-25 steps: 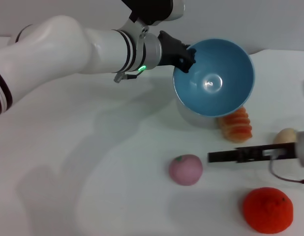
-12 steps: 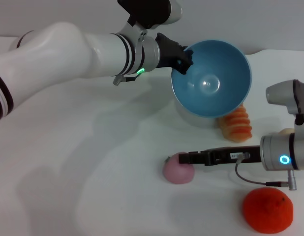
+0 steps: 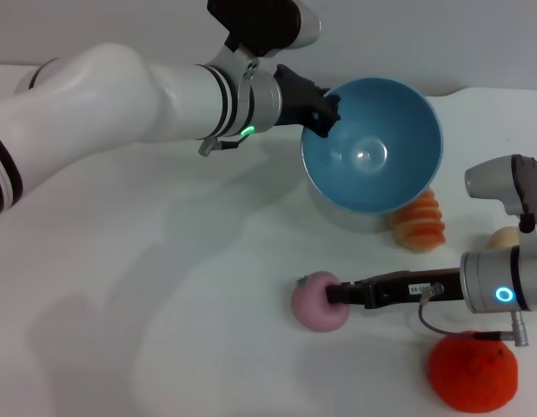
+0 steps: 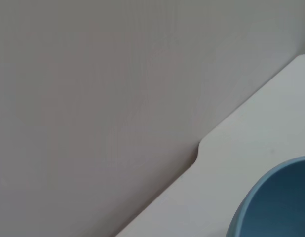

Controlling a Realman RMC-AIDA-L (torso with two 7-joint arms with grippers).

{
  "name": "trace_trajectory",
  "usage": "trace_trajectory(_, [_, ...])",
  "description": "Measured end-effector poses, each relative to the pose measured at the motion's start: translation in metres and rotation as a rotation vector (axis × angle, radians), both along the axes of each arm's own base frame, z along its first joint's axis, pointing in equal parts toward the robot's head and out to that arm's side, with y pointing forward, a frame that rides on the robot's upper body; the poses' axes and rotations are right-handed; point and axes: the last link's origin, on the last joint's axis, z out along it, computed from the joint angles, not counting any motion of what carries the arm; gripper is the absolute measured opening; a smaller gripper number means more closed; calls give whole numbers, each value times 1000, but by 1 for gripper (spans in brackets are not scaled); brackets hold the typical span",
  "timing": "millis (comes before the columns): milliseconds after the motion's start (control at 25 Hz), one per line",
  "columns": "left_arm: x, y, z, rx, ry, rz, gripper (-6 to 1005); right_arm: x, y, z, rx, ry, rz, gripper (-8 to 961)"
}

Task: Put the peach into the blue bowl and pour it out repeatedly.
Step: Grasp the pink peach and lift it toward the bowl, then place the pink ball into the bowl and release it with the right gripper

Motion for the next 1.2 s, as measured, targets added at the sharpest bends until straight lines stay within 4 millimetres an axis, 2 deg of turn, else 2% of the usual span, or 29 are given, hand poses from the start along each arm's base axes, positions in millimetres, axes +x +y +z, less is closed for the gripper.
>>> trace_trajectory(200, [-7, -1, 0, -20, 3, 35, -1, -1, 3, 4, 29, 16, 33, 144])
trace_trajectory(320, [-11, -2, 2, -30, 2, 60, -2, -7, 4, 14, 37, 77, 71, 37])
trace_trajectory(440, [-15, -2, 3, -51, 22, 73, -2, -24, 5, 36, 69, 223, 161, 38])
trace_trajectory(560, [-20, 3, 11, -84, 58, 119, -2, -35, 9, 67, 133, 327, 234, 39])
trace_trajectory(720, [-19, 1, 12, -135, 108, 176, -2, -41, 10, 109, 202, 381, 305, 41])
trace_trajectory(840, [-13, -5, 9, -206, 144, 208, -2, -41, 10, 130, 238, 357, 315, 42])
trace_trajectory(960, [-5, -14, 2, -287, 177, 215, -1, -33, 10, 133, 239, 315, 281, 43])
trace_trajectory(1200, [8, -26, -6, -375, 171, 215, -1, -9, 7, 111, 198, 219, 180, 45])
